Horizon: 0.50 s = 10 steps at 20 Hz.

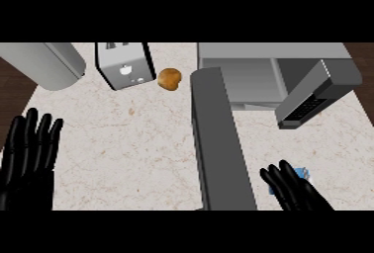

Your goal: Pick up the milk, place it into the microwave and close the microwave

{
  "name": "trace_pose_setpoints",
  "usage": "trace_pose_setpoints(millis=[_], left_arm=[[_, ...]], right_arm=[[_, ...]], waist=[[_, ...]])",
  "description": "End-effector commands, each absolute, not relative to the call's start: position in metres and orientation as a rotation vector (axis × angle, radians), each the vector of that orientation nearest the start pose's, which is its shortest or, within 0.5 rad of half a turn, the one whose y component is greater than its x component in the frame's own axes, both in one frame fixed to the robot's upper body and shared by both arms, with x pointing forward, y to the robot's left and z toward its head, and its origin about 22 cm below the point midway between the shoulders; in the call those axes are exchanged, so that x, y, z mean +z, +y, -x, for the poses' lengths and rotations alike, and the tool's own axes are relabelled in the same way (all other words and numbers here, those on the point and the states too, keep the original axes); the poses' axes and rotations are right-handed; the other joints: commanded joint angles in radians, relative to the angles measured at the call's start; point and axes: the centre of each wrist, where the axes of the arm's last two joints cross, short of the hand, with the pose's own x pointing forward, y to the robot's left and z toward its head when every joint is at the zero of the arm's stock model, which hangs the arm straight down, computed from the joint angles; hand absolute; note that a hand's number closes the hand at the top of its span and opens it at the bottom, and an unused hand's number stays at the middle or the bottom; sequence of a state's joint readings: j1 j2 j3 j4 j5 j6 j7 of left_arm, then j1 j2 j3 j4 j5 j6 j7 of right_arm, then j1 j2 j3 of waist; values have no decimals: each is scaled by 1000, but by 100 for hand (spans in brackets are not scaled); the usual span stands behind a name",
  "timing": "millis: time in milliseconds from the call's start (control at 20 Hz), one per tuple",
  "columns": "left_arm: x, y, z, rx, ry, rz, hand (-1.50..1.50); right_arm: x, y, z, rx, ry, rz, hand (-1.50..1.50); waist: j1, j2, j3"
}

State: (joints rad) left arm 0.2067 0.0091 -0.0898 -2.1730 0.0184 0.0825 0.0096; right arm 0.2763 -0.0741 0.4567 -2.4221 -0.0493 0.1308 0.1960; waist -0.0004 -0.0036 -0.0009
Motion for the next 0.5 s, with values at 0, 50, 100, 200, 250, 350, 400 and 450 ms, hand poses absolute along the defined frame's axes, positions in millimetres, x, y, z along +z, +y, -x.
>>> trace_pose_setpoints(millis=[0, 50, 100, 200, 250, 350, 400, 450], left_arm=[[107, 245, -153, 93, -1958, -5, -150], [110, 237, -130, 90, -1964, -30, -150], [101, 241, -169, 98, -1975, -36, -150], [91, 216, -150, 96, -1965, -33, -150], [94, 244, -140, 110, -1965, -37, -150], [85, 237, -132, 102, -1962, -22, -150], [100, 242, -129, 108, -1955, -36, -150], [87, 248, -141, 110, -1957, -34, -150]], right_arm=[[141, -168, -112, 301, -1928, -481, -150], [149, -177, -100, 297, -1938, -442, -150], [147, -171, -106, 264, -1954, -428, -150], [136, -180, -108, 263, -1954, -340, -150], [131, -194, -116, 271, -1952, -310, -150], [145, -184, -111, 252, -1955, -278, -150], [122, -178, -108, 245, -1940, -291, -150], [119, -192, -109, 263, -1947, -257, -150]], waist=[[0, 1, 1], [2, -2, 1], [-4, 2, 1], [-3, 1, 1], [2, 1, 1], [3, 1, 1], [-1, 0, 1], [-3, 1, 1]])
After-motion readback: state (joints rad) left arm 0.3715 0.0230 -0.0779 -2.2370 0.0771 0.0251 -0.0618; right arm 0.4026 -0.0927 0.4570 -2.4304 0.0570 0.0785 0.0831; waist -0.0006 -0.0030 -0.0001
